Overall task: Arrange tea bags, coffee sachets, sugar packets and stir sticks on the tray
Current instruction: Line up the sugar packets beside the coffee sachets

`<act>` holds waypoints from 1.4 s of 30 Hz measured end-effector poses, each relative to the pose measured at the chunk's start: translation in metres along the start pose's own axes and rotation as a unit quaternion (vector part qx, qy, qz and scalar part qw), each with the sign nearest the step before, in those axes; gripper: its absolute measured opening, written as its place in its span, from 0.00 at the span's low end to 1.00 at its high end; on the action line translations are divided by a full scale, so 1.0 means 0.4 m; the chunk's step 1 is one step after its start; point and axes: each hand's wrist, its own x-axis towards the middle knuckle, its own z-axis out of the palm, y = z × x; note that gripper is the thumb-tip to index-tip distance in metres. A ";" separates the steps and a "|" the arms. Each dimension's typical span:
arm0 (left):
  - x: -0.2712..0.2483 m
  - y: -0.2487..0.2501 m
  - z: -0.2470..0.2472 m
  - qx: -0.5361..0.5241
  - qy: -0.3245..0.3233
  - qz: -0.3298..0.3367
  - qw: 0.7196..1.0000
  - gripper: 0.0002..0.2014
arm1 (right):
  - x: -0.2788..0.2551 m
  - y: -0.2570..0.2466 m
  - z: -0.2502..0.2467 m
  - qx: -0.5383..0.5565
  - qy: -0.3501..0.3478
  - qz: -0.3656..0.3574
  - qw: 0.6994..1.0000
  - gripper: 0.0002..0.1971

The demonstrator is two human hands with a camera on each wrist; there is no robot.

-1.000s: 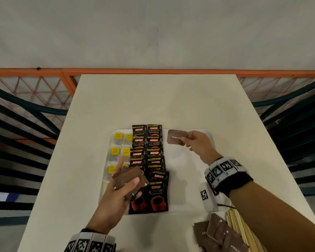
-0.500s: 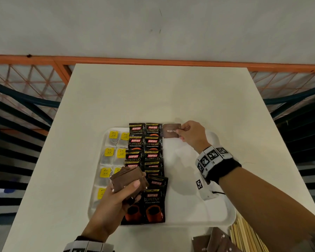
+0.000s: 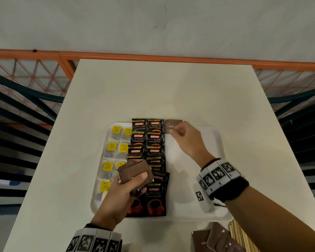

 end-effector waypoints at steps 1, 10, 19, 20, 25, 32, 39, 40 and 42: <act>0.002 0.000 0.003 0.002 0.000 0.001 1.000 0.14 | -0.033 -0.015 0.001 0.014 -0.064 -0.009 0.998 0.09; -0.016 0.014 0.020 0.033 -0.049 0.008 0.998 0.24 | -0.205 -0.045 0.038 0.174 -0.272 0.028 0.946 0.08; -0.021 0.011 0.007 -0.075 -0.030 -0.014 0.997 0.12 | -0.206 -0.022 0.043 0.203 -0.213 0.025 0.955 0.06; -0.020 0.009 0.009 -0.071 -0.018 -0.011 0.997 0.12 | -0.206 -0.019 0.043 0.216 -0.206 0.032 0.954 0.06; -0.007 0.004 0.008 -0.059 0.029 0.006 0.998 0.12 | -0.208 0.004 0.040 0.263 -0.238 0.073 0.932 0.06; -0.005 0.021 0.010 -0.113 0.001 -0.012 0.994 0.20 | -0.114 0.036 0.000 0.238 -0.106 0.076 0.962 0.04; -0.011 0.020 0.005 -0.130 -0.019 0.008 0.991 0.19 | 0.033 0.096 -0.020 0.176 0.032 0.090 0.980 0.09; -0.010 0.017 0.004 -0.119 -0.017 0.010 0.993 0.18 | 0.045 0.103 -0.016 0.176 0.029 0.092 0.980 0.08; -0.010 0.013 0.002 -0.108 -0.010 0.010 0.994 0.17 | 0.065 0.113 -0.008 0.168 0.022 0.098 0.981 0.08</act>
